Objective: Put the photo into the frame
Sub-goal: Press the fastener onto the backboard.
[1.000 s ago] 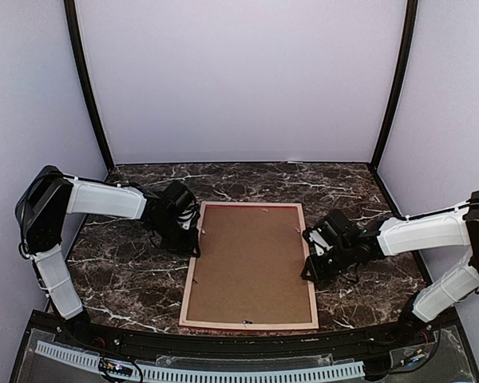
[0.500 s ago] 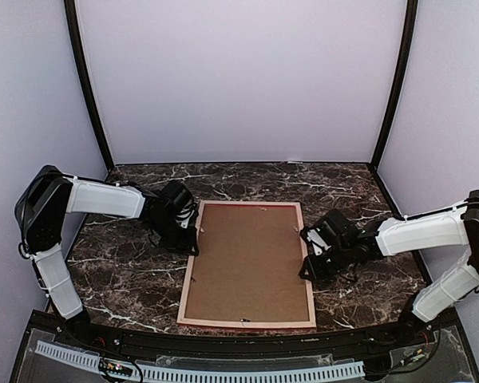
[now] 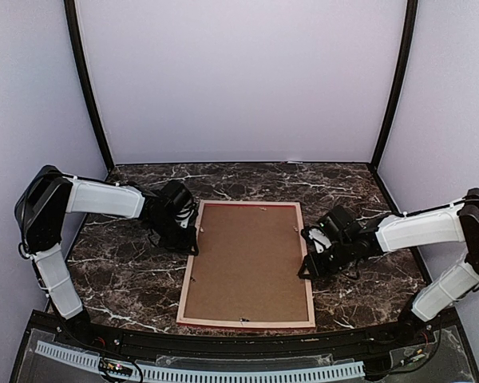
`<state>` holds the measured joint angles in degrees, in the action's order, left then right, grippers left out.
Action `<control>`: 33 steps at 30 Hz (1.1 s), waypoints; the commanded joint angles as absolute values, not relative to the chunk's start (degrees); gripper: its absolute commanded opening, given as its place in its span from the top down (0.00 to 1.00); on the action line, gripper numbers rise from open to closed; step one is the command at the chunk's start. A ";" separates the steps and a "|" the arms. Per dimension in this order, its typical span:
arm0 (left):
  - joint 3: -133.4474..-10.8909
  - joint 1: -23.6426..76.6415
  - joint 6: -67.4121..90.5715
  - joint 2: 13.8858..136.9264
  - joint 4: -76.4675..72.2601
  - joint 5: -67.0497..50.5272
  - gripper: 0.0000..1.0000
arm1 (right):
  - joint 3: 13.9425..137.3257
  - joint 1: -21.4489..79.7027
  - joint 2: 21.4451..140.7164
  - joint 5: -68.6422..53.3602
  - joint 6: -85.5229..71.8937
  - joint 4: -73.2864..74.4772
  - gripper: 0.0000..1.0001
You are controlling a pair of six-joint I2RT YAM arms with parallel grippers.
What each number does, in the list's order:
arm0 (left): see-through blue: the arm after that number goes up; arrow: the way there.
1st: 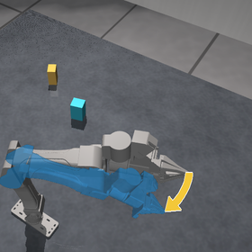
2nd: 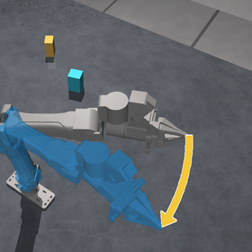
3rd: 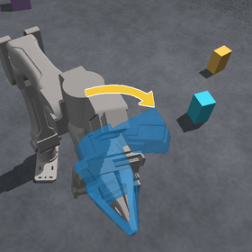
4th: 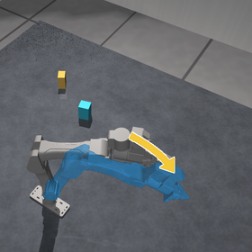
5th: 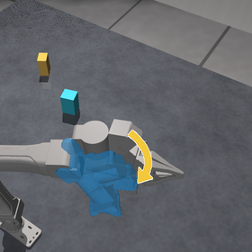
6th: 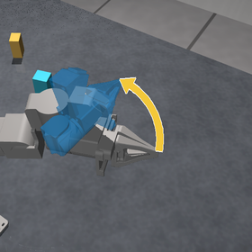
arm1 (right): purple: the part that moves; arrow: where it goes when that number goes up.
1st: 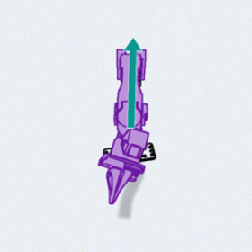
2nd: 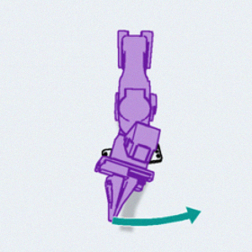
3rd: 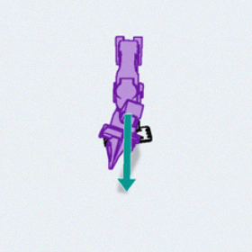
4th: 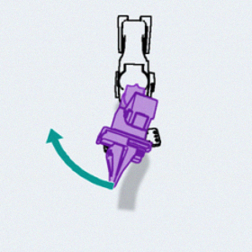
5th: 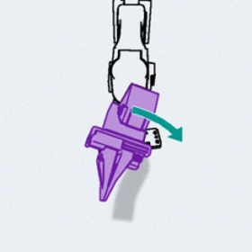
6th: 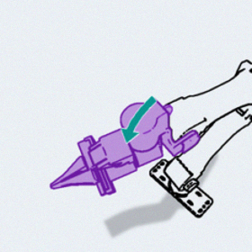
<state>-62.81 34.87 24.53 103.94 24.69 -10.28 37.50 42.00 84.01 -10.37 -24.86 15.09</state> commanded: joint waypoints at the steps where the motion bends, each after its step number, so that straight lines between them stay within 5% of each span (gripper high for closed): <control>1: -60.10 34.01 22.86 106.34 26.46 -4.57 0.73 | 37.16 41.68 86.04 -15.33 -23.65 16.23 0.60; 5: -59.88 34.01 22.85 106.40 26.43 -4.57 0.73 | 37.09 41.28 85.66 -16.96 -23.56 16.43 0.58; 12: -59.87 34.01 22.81 106.42 26.36 -4.67 0.74 | 37.16 39.91 86.09 -17.16 -22.89 17.45 0.69; 33: -60.17 34.01 22.33 106.60 26.94 -3.77 0.74 | 38.37 42.37 85.62 -4.12 -19.93 17.79 0.71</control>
<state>-62.63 34.87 24.38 103.92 24.47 -10.24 39.20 41.34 84.95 -10.37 -23.11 17.63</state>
